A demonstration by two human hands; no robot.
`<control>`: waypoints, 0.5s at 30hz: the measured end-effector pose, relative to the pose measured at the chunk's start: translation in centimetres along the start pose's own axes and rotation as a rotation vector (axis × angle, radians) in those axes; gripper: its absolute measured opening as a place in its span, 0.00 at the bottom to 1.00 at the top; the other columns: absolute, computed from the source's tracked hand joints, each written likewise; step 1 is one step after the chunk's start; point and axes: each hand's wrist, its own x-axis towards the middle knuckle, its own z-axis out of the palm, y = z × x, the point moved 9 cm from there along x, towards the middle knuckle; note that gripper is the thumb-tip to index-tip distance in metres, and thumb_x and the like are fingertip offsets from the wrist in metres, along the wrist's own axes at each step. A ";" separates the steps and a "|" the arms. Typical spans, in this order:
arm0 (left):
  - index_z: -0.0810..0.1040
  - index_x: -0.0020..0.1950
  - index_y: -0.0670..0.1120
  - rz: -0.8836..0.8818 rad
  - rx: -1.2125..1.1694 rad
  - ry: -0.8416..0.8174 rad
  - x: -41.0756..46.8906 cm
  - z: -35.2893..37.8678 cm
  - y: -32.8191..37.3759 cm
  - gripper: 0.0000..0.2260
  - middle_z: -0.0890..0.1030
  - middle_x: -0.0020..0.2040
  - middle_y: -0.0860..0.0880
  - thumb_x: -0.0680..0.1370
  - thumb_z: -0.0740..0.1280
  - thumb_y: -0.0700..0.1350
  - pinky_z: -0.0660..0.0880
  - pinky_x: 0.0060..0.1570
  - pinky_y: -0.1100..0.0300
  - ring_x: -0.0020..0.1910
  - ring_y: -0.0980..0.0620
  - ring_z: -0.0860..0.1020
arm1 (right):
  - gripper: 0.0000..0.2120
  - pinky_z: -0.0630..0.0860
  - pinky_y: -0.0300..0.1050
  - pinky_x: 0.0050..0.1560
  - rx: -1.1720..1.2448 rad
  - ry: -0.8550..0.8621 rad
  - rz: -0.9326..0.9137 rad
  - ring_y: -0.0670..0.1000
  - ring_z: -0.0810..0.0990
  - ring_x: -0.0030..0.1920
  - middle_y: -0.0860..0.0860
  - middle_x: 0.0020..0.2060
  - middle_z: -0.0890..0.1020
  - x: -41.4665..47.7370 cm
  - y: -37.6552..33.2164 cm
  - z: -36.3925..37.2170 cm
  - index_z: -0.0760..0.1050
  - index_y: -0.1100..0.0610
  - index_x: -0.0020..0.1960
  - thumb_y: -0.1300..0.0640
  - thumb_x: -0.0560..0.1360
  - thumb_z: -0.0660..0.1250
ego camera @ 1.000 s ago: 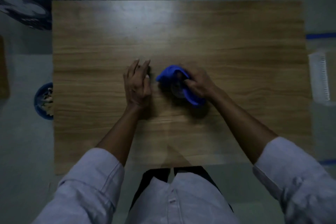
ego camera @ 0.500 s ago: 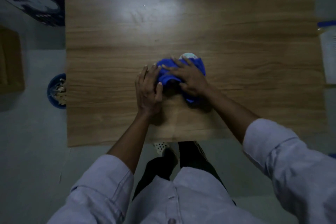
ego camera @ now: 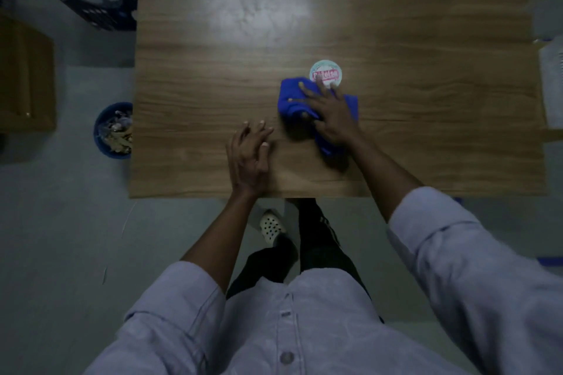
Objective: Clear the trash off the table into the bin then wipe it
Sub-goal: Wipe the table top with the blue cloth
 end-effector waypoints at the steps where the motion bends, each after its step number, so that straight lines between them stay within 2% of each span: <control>1: 0.84 0.62 0.48 -0.008 0.006 0.001 -0.3 0.1 -0.3 0.19 0.81 0.67 0.49 0.79 0.58 0.50 0.65 0.66 0.50 0.71 0.42 0.73 | 0.33 0.43 0.62 0.80 -0.012 -0.035 -0.040 0.61 0.50 0.82 0.50 0.81 0.61 -0.7 -1.0 1.6 0.67 0.49 0.78 0.57 0.73 0.60; 2: 0.84 0.62 0.47 -0.027 0.005 0.001 -0.6 0.2 -0.7 0.19 0.81 0.67 0.49 0.79 0.58 0.50 0.65 0.66 0.50 0.71 0.42 0.73 | 0.35 0.41 0.59 0.80 -0.009 -0.071 -0.078 0.59 0.49 0.82 0.50 0.81 0.61 -1.7 -2.1 2.9 0.66 0.48 0.79 0.57 0.70 0.59; 4: 0.84 0.60 0.47 -0.070 -0.014 0.000 -1.4 0.1 -1.3 0.19 0.82 0.65 0.49 0.78 0.58 0.50 0.65 0.66 0.49 0.70 0.42 0.73 | 0.31 0.40 0.57 0.80 0.019 -0.065 -0.146 0.58 0.47 0.82 0.49 0.80 0.62 -3.8 -3.9 4.3 0.67 0.49 0.79 0.52 0.75 0.61; 5: 0.84 0.59 0.46 -0.085 -0.020 0.001 -1.7 -0.1 -1.3 0.19 0.83 0.64 0.48 0.77 0.58 0.50 0.66 0.65 0.49 0.69 0.42 0.74 | 0.28 0.41 0.58 0.80 0.035 -0.054 -0.160 0.58 0.48 0.82 0.49 0.80 0.62 -4.9 -4.3 5.0 0.67 0.49 0.79 0.52 0.78 0.61; 7: 0.85 0.57 0.45 -0.105 -0.017 0.007 -2.4 -0.6 -1.3 0.20 0.83 0.62 0.47 0.76 0.57 0.50 0.67 0.65 0.48 0.68 0.41 0.75 | 0.32 0.44 0.62 0.80 0.063 -0.088 -0.138 0.60 0.50 0.82 0.51 0.80 0.64 -7.2 -5.1 6.5 0.66 0.51 0.79 0.57 0.74 0.63; 8: 0.85 0.56 0.45 -0.117 -0.016 0.006 -2.7 -0.9 -1.3 0.21 0.84 0.61 0.46 0.76 0.56 0.50 0.67 0.65 0.46 0.67 0.40 0.75 | 0.34 0.45 0.62 0.80 0.086 -0.109 -0.120 0.60 0.50 0.82 0.53 0.80 0.64 -8.4 -5.9 7.0 0.65 0.53 0.80 0.55 0.73 0.60; 10: 0.86 0.55 0.45 -0.144 -0.025 0.008 -3.2 -1.5 -1.5 0.22 0.84 0.61 0.46 0.75 0.55 0.51 0.67 0.66 0.45 0.67 0.40 0.75 | 0.33 0.44 0.54 0.81 0.195 -0.209 -0.029 0.58 0.50 0.82 0.58 0.80 0.60 -11.1 -7.8 8.2 0.62 0.54 0.80 0.49 0.76 0.55; 11: 0.86 0.55 0.45 -0.153 -0.034 0.014 -3.4 -1.8 -1.5 0.22 0.84 0.61 0.46 0.75 0.55 0.51 0.66 0.67 0.45 0.68 0.40 0.74 | 0.28 0.48 0.49 0.80 0.255 -0.274 0.028 0.56 0.53 0.82 0.59 0.80 0.61 -12.6 -8.5 8.5 0.65 0.54 0.79 0.48 0.80 0.56; 12: 0.86 0.55 0.45 -0.159 -0.043 0.016 -3.6 -2.0 -1.5 0.22 0.84 0.62 0.46 0.75 0.54 0.51 0.66 0.67 0.46 0.68 0.41 0.74 | 0.22 0.55 0.44 0.76 0.328 -0.322 0.071 0.53 0.62 0.79 0.58 0.77 0.68 -14.0 -9.0 8.6 0.72 0.54 0.75 0.48 0.83 0.59; 13: 0.86 0.54 0.45 -0.160 -0.050 0.016 -3.7 -2.1 -1.4 0.23 0.83 0.62 0.46 0.76 0.54 0.52 0.65 0.67 0.47 0.68 0.41 0.74 | 0.14 0.65 0.39 0.67 0.434 -0.317 0.116 0.44 0.75 0.69 0.56 0.66 0.80 -15.2 -9.5 8.1 0.79 0.53 0.65 0.50 0.84 0.62; 14: 0.86 0.54 0.45 -0.161 -0.056 0.015 -3.8 -2.2 -1.4 0.23 0.83 0.62 0.46 0.76 0.54 0.52 0.65 0.67 0.48 0.68 0.41 0.74 | 0.08 0.70 0.37 0.54 0.551 -0.264 0.166 0.38 0.79 0.51 0.49 0.49 0.84 -16.0 -9.8 7.1 0.80 0.51 0.53 0.50 0.83 0.64; 15: 0.86 0.54 0.45 -0.165 -0.058 0.014 -3.9 -2.2 -1.3 0.23 0.83 0.62 0.47 0.76 0.53 0.52 0.64 0.67 0.49 0.68 0.41 0.74 | 0.11 0.69 0.40 0.44 0.665 -0.177 0.234 0.40 0.76 0.37 0.46 0.37 0.80 -16.4 -9.6 5.6 0.78 0.52 0.44 0.49 0.83 0.65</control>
